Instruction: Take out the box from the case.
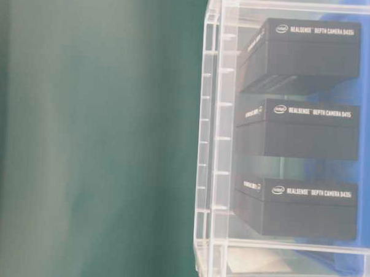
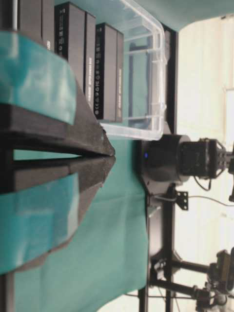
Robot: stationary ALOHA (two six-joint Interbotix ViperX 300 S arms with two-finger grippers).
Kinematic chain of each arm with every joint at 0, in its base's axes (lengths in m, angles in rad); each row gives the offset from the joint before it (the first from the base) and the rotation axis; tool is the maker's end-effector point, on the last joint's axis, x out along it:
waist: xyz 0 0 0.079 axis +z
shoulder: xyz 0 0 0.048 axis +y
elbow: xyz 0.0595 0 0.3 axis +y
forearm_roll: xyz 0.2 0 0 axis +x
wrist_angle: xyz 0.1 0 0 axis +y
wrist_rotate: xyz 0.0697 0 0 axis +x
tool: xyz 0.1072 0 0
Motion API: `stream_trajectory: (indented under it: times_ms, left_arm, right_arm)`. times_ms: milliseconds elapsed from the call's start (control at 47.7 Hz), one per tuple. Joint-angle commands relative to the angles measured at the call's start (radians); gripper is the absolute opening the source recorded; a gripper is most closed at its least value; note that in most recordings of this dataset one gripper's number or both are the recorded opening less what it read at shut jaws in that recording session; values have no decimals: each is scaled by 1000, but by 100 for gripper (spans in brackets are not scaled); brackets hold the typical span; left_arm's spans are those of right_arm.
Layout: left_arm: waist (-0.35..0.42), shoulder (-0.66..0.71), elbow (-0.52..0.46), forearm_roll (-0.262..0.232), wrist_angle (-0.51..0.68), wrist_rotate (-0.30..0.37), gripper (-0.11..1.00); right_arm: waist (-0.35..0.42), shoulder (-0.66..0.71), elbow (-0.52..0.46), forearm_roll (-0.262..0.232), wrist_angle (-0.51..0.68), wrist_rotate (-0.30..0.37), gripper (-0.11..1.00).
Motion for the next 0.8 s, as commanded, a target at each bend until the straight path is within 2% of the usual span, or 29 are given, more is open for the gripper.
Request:
stream_trajectory:
  times_ms: [0, 147, 545, 775]
  left_arm:
    - [0, -8, -37, 35, 29, 2, 1]
    - [-2, -15, -74, 35, 98, -8, 1]
    - [-18, -15, -341, 35, 367, -6, 1]
    - [-38, 17, -440, 35, 462, -9, 1]
  right_arm:
    - [-5, 9, -9, 3, 0, -3, 0]
    - [-5, 12, -54, 3, 106, 2, 0]
    - [-2, 6, -399, 3, 469, 2, 0]
    - [-2, 46, -515, 3, 580, 2, 0]
